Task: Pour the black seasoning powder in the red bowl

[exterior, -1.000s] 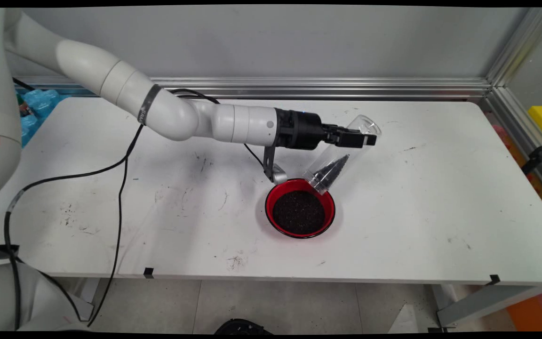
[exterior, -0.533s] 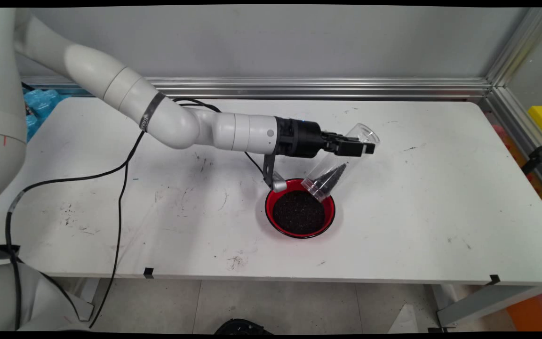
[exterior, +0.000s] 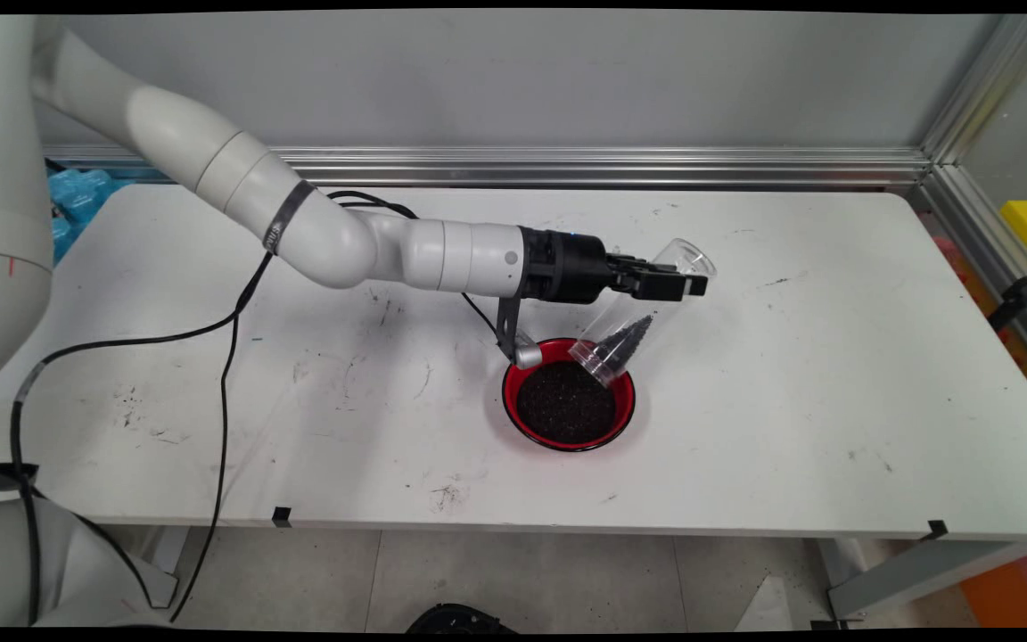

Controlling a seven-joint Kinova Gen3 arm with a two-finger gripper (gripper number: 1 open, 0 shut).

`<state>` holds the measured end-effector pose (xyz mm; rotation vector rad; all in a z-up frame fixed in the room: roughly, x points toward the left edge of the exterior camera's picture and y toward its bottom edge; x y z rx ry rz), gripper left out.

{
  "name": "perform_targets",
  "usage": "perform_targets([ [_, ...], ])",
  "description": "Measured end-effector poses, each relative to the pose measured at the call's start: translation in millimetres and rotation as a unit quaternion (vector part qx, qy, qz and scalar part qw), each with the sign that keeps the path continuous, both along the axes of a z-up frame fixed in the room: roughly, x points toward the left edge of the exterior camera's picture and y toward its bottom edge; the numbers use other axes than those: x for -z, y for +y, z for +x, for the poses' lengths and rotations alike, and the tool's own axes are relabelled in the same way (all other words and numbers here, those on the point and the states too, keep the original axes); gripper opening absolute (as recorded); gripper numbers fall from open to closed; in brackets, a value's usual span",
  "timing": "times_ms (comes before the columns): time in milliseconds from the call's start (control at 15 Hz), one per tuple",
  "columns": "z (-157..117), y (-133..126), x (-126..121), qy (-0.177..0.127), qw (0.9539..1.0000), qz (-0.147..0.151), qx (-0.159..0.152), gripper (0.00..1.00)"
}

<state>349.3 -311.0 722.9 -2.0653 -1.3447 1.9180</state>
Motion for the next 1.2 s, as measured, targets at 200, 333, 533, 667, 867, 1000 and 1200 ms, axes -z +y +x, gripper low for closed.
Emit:
perform_targets([
  [200,3.7,1.6,-2.9,-0.001,1.0,0.003,-0.005,0.0],
  [333,5.7,2.8,-5.0,-0.002,1.0,0.006,-0.007,0.0],
  [533,7.9,3.8,-9.0,-0.001,0.9999,0.009,-0.011,0.0],
  [667,9.7,4.6,-12.3,-0.001,0.9998,0.012,-0.015,0.0],
  [867,11.9,6.3,-18.3,0.001,0.9996,0.019,-0.021,0.0],
  [1000,13.1,7.5,-23.5,0.004,0.9994,0.025,-0.026,0.0],
  [1200,13.7,9.3,-29.5,0.008,0.9988,0.037,-0.031,0.0],
])
